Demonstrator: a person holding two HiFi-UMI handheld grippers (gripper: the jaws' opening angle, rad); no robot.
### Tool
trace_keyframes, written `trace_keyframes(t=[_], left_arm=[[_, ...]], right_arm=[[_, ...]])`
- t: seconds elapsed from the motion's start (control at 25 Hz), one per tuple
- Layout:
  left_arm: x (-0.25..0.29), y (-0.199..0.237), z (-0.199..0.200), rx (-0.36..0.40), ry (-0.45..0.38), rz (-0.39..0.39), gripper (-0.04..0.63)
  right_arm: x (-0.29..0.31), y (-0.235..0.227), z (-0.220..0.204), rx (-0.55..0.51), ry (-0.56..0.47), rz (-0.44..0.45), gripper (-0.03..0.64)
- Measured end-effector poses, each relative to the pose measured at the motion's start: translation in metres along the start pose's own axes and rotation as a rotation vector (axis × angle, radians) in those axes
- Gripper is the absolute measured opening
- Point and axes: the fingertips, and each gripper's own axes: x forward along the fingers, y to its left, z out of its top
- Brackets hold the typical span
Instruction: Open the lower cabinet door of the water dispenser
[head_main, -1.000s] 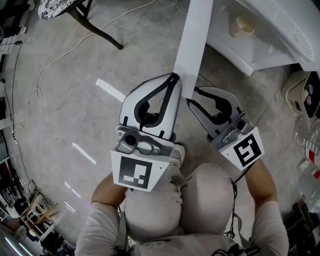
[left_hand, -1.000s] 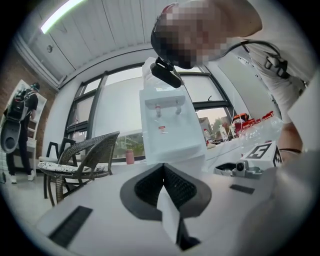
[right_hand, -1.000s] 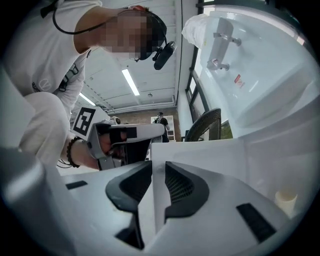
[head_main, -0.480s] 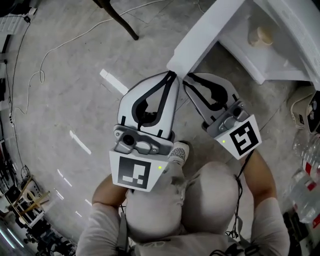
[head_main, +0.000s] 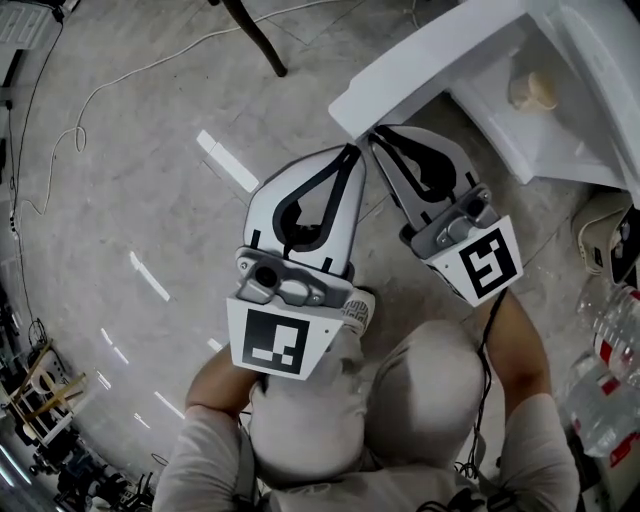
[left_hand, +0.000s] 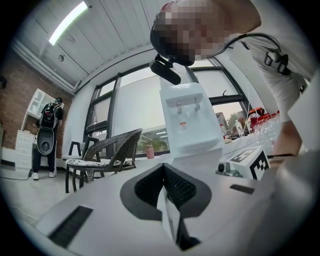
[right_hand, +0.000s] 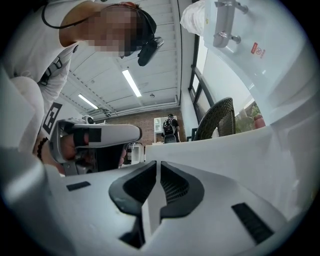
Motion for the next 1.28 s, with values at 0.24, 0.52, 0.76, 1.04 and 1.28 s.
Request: trace_keyframes(t=[0.24,0.52,0.76,1.04,1.28], left_arm=[[-0.001,0.009,-0.002,-0.005,-0.002,0.011,0.003],[-0.001,0.011,-0.008,-0.017,-0.001,0.007,0.003],[0.009,-0.001,-0.008,-0.024,-0.011,-0.019,0.003],[0.026,-0.018,-0.001,-0.03,-0.035,-0.043,0.003],[0.038,-0.033,0.026,-0.033,-0.043,-0.068,0.003]], right_arm=[[0.018,-0.004,-0.004,0.0,0.01,0.005,0.038],[0.015,0.001,-0.006,0.017,0.016,0.0,0.038],[-0.017,-0.009,0.011,0.032,-0.018,-0.062,0.034],[-0.067,-0.029,0.042,0.005,-0.044,-0.186,0.034],[-0.106,-0.042,0.075,-0.006,-0.059,-0.289,0.034]])
